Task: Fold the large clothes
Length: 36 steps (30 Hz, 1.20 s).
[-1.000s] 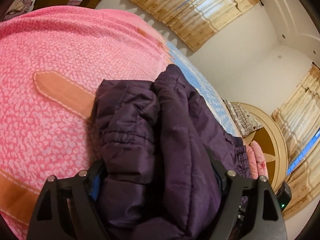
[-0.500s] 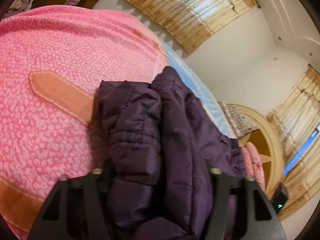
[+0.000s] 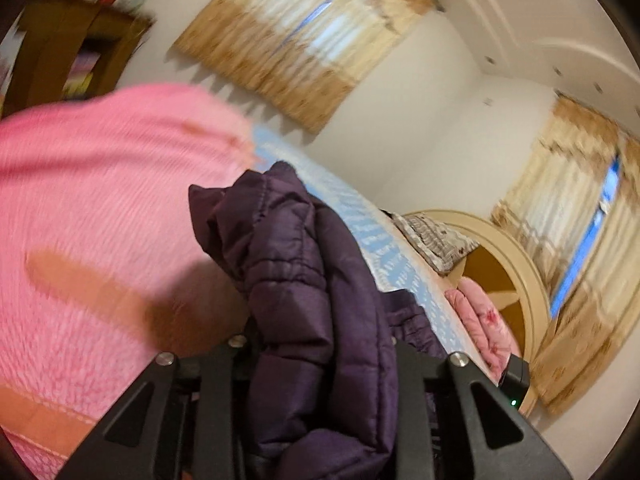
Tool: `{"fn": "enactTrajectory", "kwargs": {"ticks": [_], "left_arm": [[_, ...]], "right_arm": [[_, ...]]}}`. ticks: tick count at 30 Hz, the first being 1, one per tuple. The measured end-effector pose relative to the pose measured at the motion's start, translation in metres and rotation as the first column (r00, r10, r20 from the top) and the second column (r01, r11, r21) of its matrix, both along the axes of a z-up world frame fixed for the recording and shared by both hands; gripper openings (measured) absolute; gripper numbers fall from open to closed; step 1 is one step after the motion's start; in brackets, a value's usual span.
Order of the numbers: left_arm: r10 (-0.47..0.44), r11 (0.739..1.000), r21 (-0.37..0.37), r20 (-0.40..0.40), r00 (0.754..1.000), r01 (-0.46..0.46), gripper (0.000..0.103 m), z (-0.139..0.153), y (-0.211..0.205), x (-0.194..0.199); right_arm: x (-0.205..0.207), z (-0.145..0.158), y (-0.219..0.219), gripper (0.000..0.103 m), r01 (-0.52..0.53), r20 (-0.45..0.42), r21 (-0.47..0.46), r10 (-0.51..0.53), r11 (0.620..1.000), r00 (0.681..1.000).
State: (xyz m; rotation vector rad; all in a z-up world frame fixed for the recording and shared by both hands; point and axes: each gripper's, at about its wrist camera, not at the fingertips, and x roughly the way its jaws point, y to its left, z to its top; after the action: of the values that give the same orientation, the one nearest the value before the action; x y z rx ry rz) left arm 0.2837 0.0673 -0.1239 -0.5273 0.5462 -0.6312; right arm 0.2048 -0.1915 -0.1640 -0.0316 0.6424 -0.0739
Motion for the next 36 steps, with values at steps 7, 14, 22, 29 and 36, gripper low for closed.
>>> {"fn": "enactTrajectory", "kwargs": {"ticks": [7,14,22,29,36], "left_arm": [[-0.073,0.986,0.159,0.154,0.985,0.048,0.027,0.055,-0.056,-0.016],[-0.185,0.934,0.348,0.258,0.948,0.088,0.027,0.081,-0.129,-0.034],[-0.35,0.806,0.583,0.329,0.877,0.104,0.03,0.069,-0.223,-0.06],[-0.473,0.612,0.79,0.404,0.783,-0.037,0.034,0.026,-0.292,-0.095],[-0.559,0.515,0.846,0.454,0.693,-0.138,0.037,-0.002,-0.311,-0.117]], "right_arm": [[-0.019,0.026,-0.037,0.098,0.011,0.095,0.202,-0.031,0.979,0.995],[-0.056,0.039,-0.118,0.098,0.181,0.171,0.348,-0.252,0.92,0.952],[-0.096,0.038,-0.196,0.098,0.283,0.165,0.419,-0.379,0.863,0.911],[-0.123,0.069,-0.257,0.098,0.208,0.197,0.485,-0.338,0.849,0.92],[-0.073,0.121,-0.25,0.097,-0.078,0.138,0.506,0.009,0.859,0.99]]}}
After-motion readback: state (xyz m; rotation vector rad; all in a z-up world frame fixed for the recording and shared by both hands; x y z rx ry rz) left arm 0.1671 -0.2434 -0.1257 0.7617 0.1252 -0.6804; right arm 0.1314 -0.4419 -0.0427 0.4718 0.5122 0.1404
